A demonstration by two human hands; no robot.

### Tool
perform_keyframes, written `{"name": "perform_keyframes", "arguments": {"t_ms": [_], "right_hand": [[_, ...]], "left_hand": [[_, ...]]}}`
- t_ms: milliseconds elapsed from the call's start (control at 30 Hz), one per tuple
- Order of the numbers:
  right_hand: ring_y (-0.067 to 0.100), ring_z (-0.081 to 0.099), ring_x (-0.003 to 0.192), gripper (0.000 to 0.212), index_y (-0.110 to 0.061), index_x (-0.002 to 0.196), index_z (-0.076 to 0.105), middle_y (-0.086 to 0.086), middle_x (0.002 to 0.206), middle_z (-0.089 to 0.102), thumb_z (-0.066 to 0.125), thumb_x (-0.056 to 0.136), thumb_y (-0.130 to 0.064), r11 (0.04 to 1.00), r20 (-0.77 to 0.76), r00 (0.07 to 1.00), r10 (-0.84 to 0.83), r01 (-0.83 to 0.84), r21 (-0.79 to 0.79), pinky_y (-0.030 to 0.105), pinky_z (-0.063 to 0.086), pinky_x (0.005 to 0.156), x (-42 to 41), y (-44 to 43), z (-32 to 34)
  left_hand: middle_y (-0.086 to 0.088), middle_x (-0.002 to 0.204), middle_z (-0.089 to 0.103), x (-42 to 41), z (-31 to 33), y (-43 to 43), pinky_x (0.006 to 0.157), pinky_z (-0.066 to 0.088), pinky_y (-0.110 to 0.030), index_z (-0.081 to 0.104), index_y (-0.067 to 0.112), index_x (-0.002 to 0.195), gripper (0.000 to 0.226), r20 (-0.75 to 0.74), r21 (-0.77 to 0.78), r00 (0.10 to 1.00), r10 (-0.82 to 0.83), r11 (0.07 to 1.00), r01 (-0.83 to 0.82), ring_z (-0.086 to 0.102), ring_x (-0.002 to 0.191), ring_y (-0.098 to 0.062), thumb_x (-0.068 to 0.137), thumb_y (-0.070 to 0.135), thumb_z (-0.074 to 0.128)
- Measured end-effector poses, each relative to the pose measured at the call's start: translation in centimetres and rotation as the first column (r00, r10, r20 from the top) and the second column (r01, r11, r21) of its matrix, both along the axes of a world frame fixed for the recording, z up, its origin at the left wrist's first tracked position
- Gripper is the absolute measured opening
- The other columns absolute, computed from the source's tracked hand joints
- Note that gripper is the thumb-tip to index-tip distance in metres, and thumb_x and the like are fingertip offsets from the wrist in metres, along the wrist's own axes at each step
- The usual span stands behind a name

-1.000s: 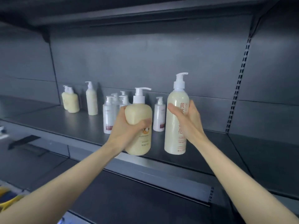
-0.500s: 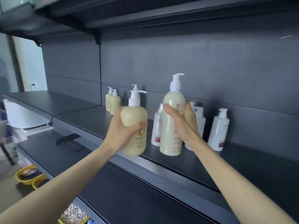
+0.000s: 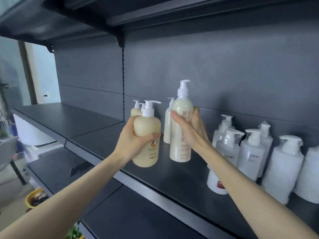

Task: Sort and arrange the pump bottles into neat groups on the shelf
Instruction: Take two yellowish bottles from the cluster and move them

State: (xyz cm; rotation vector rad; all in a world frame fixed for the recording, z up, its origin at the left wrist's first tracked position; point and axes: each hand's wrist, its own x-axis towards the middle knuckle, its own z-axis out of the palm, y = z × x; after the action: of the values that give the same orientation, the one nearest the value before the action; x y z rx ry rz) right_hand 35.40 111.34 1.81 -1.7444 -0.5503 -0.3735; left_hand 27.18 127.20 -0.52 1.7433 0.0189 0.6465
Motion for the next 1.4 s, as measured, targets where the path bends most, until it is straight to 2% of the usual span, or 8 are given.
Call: {"name": "perform_keyframes", "arguments": {"t_ms": [133,300,567,700,867,1067,1267,1400], "right_hand": [[0.009,0.06,0.084,0.055,-0.017,0.101,0.046,-0.003,0.096,0.06,0.063,0.069,-0.058,0.994,-0.003,0.996,-0.094,0.094,-0.049,0.026,0.043,0.062,3.3,3.0,-1.1],[0.011,0.06,0.084,0.044,-0.014,0.097,0.049,-0.003,0.091,0.059,0.068,0.079,-0.049,0.964,-0.047,0.965,-0.259,0.255,-0.08,0.026,0.041,0.06,6.8,6.4,-2.4],[0.018,0.061,0.094,0.049,-0.015,0.103,0.052,-0.002,0.098,0.063,0.07,0.075,-0.051,0.878,-0.075,0.882,-0.466,0.45,-0.166,0.038,0.05,0.081,9.6,10.5,-4.2],[0.02,0.06,0.094,0.052,-0.014,0.102,0.051,-0.001,0.098,0.063,0.071,0.073,-0.053,0.824,-0.058,0.836,-0.545,0.521,-0.224,0.042,0.05,0.084,10.3,11.2,-4.8],[0.02,0.06,0.096,0.052,-0.014,0.103,0.05,-0.002,0.099,0.063,0.071,0.073,-0.052,0.8,-0.058,0.813,-0.579,0.552,-0.237,0.04,0.05,0.083,11.0,11.3,-4.8],[0.018,0.06,0.097,0.05,-0.016,0.104,0.049,-0.004,0.1,0.061,0.071,0.075,-0.05,0.805,-0.078,0.815,-0.574,0.543,-0.241,0.037,0.05,0.08,11.9,11.2,-5.1],[0.021,0.058,0.103,0.061,-0.016,0.12,0.044,-0.002,0.112,0.059,0.072,0.075,-0.047,0.817,-0.062,0.835,-0.546,0.515,-0.261,0.039,0.05,0.085,12.3,11.1,-5.1],[0.018,0.052,0.108,0.074,-0.014,0.13,0.038,-0.001,0.125,0.043,0.072,0.074,-0.049,0.742,0.073,0.76,-0.646,0.647,-0.175,0.043,0.047,0.091,11.5,11.5,-5.4]], "left_hand": [[0.009,0.093,0.067,4.7,-1.1,4.1,0.067,0.051,-0.026,0.054,0.031,0.103,0.055,-0.04,0.016,0.997,-0.067,0.998,0.068,0.066,0.083,-0.007,0.054,0.036,0.078],[0.007,0.096,0.067,10.0,-1.8,9.5,0.068,0.051,-0.025,0.056,0.03,0.105,0.054,-0.094,0.032,0.977,-0.192,0.98,0.195,0.066,0.089,-0.011,0.057,0.03,0.082],[0.011,0.093,0.065,15.8,-2.5,14.6,0.071,0.051,-0.024,0.055,0.03,0.107,0.05,-0.117,0.039,0.932,-0.342,0.937,0.348,0.063,0.087,-0.004,0.067,0.017,0.082],[0.015,0.09,0.063,17.5,-3.1,15.2,0.068,0.048,-0.019,0.055,0.03,0.108,0.05,-0.124,0.038,0.906,-0.405,0.91,0.412,0.061,0.082,0.002,0.068,0.015,0.081],[0.011,0.095,0.063,18.9,-3.6,15.2,0.072,0.048,-0.021,0.053,0.027,0.116,0.057,-0.135,0.024,0.892,-0.432,0.898,0.439,0.062,0.091,-0.006,0.067,0.016,0.082],[0.012,0.101,0.062,19.4,-3.7,15.5,0.067,0.042,-0.012,0.051,0.027,0.118,0.063,-0.149,0.032,0.877,-0.457,0.884,0.466,0.057,0.09,0.003,0.065,0.017,0.084],[0.007,0.103,0.062,19.6,-3.8,15.8,0.066,0.044,-0.017,0.047,0.021,0.115,0.066,-0.148,0.005,0.884,-0.443,0.894,0.449,0.058,0.086,-0.001,0.062,0.016,0.086],[0.004,0.101,0.065,19.6,-4.2,16.5,0.07,0.046,-0.021,0.05,0.022,0.113,0.068,-0.131,-0.007,0.883,-0.451,0.891,0.454,0.06,0.088,-0.006,0.058,0.018,0.089]]}}
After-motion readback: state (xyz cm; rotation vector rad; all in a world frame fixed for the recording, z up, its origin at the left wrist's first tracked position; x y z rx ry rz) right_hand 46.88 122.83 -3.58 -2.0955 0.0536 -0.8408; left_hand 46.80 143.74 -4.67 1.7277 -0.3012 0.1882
